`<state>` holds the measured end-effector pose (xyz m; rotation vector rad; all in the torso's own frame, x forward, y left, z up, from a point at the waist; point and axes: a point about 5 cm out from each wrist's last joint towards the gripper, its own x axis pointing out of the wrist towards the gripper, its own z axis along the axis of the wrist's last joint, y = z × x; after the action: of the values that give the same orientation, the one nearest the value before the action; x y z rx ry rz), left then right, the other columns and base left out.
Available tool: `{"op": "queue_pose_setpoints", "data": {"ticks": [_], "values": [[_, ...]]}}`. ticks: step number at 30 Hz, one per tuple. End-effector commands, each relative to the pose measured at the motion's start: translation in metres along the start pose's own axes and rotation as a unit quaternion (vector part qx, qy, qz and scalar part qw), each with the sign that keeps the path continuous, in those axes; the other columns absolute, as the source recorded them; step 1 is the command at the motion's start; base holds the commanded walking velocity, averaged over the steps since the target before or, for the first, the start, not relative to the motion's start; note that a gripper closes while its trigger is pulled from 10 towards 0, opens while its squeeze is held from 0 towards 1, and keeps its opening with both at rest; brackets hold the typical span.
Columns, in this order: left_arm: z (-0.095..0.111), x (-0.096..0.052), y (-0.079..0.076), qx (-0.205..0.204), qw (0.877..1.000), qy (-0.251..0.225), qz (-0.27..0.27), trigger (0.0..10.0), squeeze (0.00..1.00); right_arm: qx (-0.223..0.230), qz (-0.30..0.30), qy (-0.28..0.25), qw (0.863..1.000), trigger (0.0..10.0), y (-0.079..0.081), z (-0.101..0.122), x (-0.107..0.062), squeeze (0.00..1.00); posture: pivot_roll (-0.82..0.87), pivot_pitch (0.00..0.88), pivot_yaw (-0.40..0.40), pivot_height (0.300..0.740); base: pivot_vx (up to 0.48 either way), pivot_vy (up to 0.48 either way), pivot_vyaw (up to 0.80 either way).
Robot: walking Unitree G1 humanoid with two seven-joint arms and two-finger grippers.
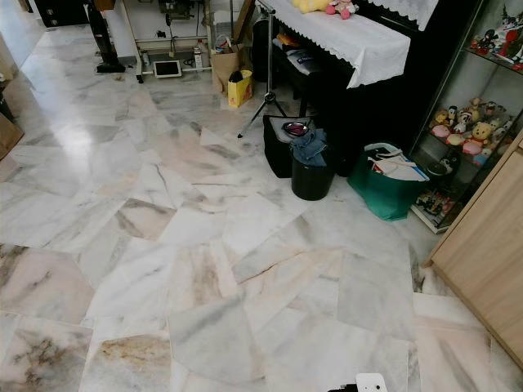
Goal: Hang keys on a hook
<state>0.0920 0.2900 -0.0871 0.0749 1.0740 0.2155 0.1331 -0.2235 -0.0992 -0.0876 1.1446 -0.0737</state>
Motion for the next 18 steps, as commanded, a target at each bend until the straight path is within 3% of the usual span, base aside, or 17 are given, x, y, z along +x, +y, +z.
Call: {"op": "queue_pose_setpoints", "data": {"ticks": [1,18], "values": [[0.072,0.018,-0.086,-0.039,0.995,-0.066,-0.063,10.0,0.0,0.055,0.057,-0.045,0.996,10.0,0.019,0.025,0.003,0.0,0.04,0.0,-0.06,0.715,0.0,0.0,0.0],[0.071,0.018,-0.091,-0.037,0.994,-0.073,-0.066,10.0,0.0,0.059,0.063,-0.056,0.995,10.0,0.019,0.036,0.003,0.0,0.06,0.0,-0.075,0.715,0.0,0.0,0.0]]}}
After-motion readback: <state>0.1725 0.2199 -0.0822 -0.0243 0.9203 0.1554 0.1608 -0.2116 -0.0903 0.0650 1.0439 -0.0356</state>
